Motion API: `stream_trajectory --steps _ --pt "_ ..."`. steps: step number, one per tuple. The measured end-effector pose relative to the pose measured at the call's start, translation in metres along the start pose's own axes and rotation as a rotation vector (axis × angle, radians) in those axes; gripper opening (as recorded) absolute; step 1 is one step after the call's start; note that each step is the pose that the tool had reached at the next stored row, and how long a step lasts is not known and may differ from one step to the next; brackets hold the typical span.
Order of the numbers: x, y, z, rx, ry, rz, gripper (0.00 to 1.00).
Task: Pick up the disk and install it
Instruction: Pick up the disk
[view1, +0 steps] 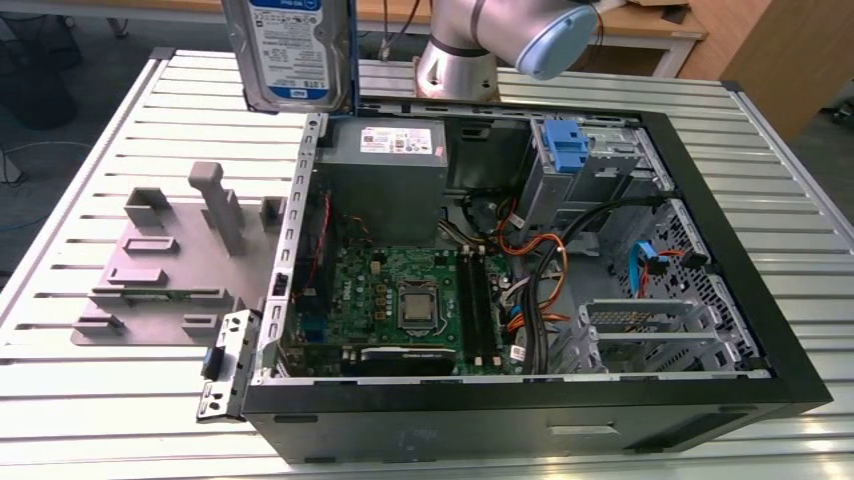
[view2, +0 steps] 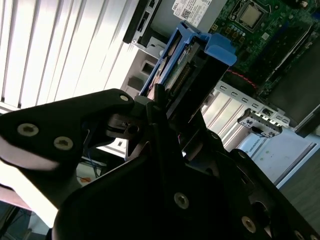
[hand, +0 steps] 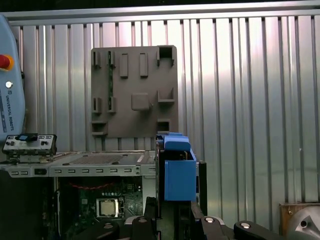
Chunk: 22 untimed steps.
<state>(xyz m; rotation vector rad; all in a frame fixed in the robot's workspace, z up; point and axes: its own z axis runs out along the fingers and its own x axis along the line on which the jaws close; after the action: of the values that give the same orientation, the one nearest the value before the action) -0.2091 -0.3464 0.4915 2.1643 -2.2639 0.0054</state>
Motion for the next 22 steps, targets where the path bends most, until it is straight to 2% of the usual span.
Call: stream_trajectory --steps 8,22 --pt "-0.0008 -0.0175 -0.0001 0.0 0.0 0.0 0.35" --pt "-0.0023 -0.0516 -0.0002 -0.0001 0.0001 0.0 0.35"
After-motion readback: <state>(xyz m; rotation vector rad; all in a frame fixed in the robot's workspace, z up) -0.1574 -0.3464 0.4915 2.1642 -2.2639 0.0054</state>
